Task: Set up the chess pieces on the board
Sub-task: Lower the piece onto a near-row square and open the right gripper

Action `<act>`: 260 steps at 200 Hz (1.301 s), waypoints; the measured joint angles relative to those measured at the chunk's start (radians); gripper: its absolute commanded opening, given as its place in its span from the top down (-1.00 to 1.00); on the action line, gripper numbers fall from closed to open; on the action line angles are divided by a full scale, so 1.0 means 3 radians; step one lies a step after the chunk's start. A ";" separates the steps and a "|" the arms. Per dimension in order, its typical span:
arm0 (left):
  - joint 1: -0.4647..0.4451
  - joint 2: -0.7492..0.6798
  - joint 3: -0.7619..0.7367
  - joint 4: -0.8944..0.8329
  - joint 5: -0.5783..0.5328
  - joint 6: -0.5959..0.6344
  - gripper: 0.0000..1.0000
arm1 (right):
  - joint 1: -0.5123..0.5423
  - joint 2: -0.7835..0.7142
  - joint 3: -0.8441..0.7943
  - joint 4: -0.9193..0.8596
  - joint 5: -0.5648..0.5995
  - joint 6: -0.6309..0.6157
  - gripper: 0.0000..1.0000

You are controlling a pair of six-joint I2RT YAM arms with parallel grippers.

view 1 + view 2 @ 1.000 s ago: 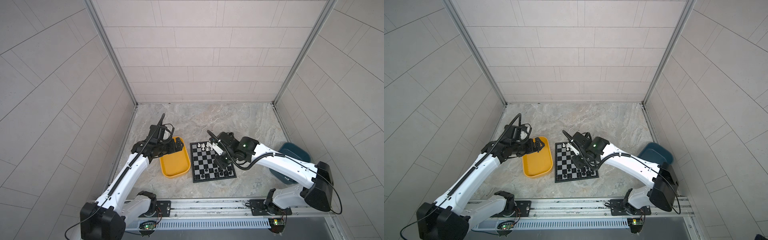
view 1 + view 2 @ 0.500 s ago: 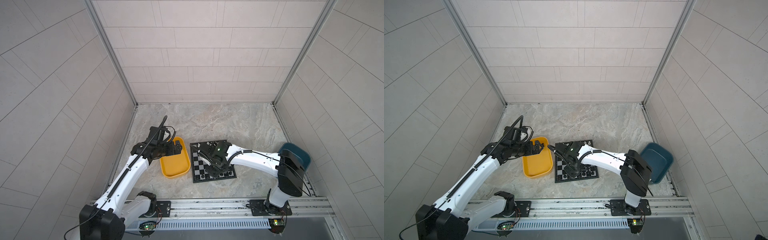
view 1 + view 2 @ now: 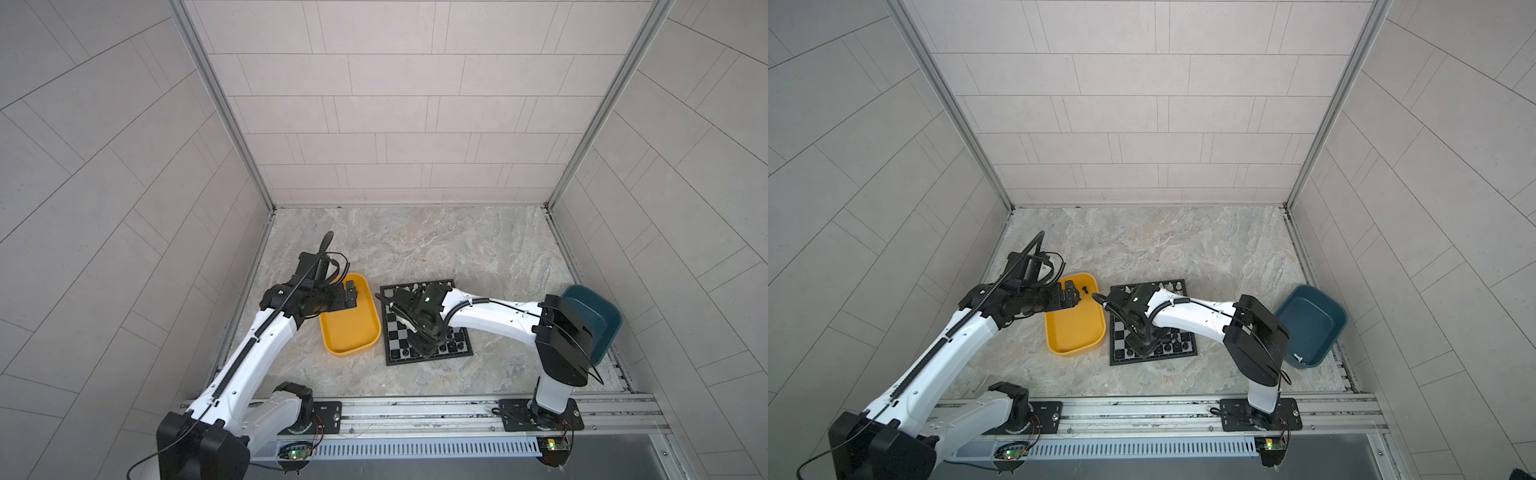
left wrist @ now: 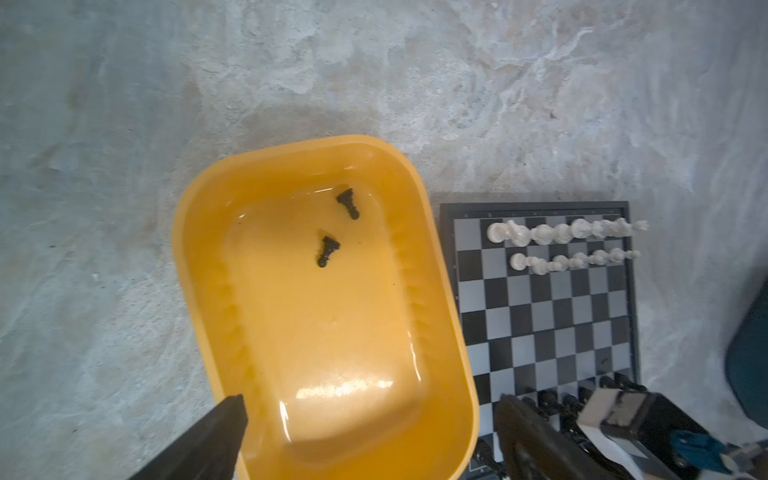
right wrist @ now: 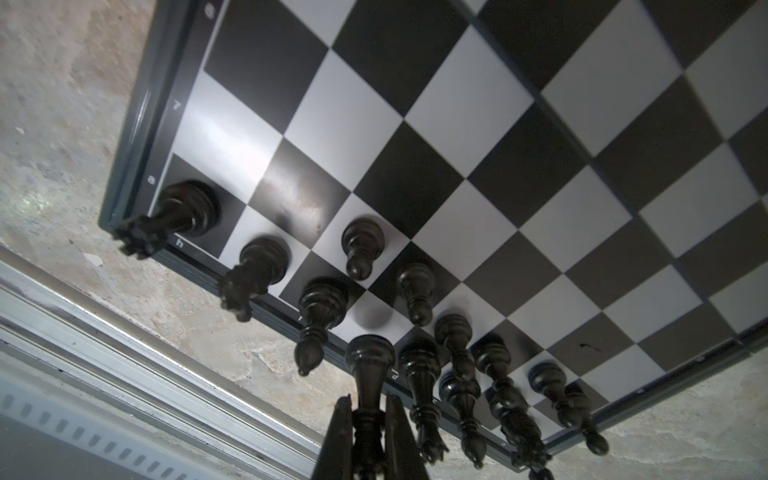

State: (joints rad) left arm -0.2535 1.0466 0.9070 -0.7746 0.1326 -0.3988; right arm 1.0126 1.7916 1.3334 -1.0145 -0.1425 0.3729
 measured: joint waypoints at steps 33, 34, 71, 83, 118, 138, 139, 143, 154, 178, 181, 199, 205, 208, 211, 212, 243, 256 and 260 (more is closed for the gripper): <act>0.0000 -0.0024 0.0056 -0.0130 -0.0264 0.0000 -1.00 | 0.0000 0.0028 0.0008 -0.0001 -0.0015 -0.0001 1.00; 0.0000 -0.0024 0.0057 -0.0131 -0.0268 0.0000 -1.00 | 0.0000 0.0029 0.0009 -0.0001 -0.0017 -0.0001 1.00; 0.0001 -0.0033 0.0070 -0.0165 -0.0365 0.0000 -1.00 | 0.0000 0.0130 0.0011 -0.0001 -0.0024 -0.0010 0.99; 0.0001 -0.0033 0.0070 -0.0168 -0.0374 0.0000 -1.00 | 0.0000 0.0144 0.0029 -0.0006 -0.0024 -0.0011 0.98; 0.0001 -0.0033 0.0070 -0.0170 -0.0385 0.0000 -1.00 | 0.0000 0.0153 0.0037 -0.0003 -0.0027 -0.0014 0.74; 0.0001 -0.0033 0.0070 -0.0172 -0.0385 0.0000 -1.00 | 0.0000 0.0156 0.0039 -0.0001 -0.0027 -0.0022 0.65; 0.0001 -0.0033 0.0070 -0.0172 -0.0385 0.0000 -1.00 | 0.0000 0.0158 0.0039 -0.0001 -0.0027 -0.0017 0.65; 0.0001 -0.0033 0.0070 -0.0172 -0.0385 0.0000 -1.00 | 0.0000 0.0158 0.0039 -0.0001 -0.0027 -0.0024 0.64; 0.0001 -0.0033 0.0070 -0.0172 -0.0385 0.0000 -1.00 | 0.0000 0.0160 0.0041 -0.0003 -0.0025 -0.0019 0.60; 0.0001 -0.0033 0.0070 -0.0172 -0.0384 0.0000 -1.00 | 0.0000 0.0163 0.0048 -0.0004 -0.0024 -0.0025 0.51; 0.0001 -0.0033 0.0070 -0.0172 -0.0384 0.0000 -1.00 | 0.0000 0.0163 0.0050 -0.0004 -0.0023 -0.0022 0.50; 0.0001 -0.0033 0.0070 -0.0170 -0.0384 0.0000 -1.00 | 0.0000 0.0163 0.0069 -0.0005 -0.0022 -0.0028 0.42; 0.0001 -0.0033 0.0070 -0.0170 -0.0384 0.0000 -1.00 | 0.0000 0.0163 0.0080 -0.0004 -0.0020 -0.0029 0.39; 0.0001 -0.0033 0.0070 -0.0172 -0.0384 0.0000 -1.00 | 0.0000 0.0163 0.0085 -0.0004 -0.0019 -0.0025 0.37; 0.0001 -0.0033 0.0070 -0.0170 -0.0384 0.0000 -1.00 | 0.0000 0.0163 0.0093 -0.0005 -0.0017 -0.0031 0.36; 0.0001 -0.0033 0.0070 -0.0170 -0.0384 0.0000 -1.00 | 0.0000 0.0163 0.0094 -0.0005 -0.0015 -0.0029 0.35; 0.0001 -0.0033 0.0070 -0.0169 -0.0384 -0.0009 -1.00 | 0.0000 0.0160 0.0219 -0.0050 0.0039 -0.0037 0.17; 0.0001 -0.0031 0.0064 -0.0149 -0.0360 -0.0017 -1.00 | -0.0008 0.0137 0.0303 -0.0089 0.0075 -0.0046 0.06; 0.0001 -0.0027 0.0055 -0.0132 -0.0332 -0.0017 -1.00 | -0.0014 0.0118 0.0323 -0.0098 0.0085 -0.0036 0.03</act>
State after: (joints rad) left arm -0.2531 1.0386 0.9234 -0.8143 0.0330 -0.4038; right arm 1.0084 1.8271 1.4303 -1.0439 -0.1169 0.3622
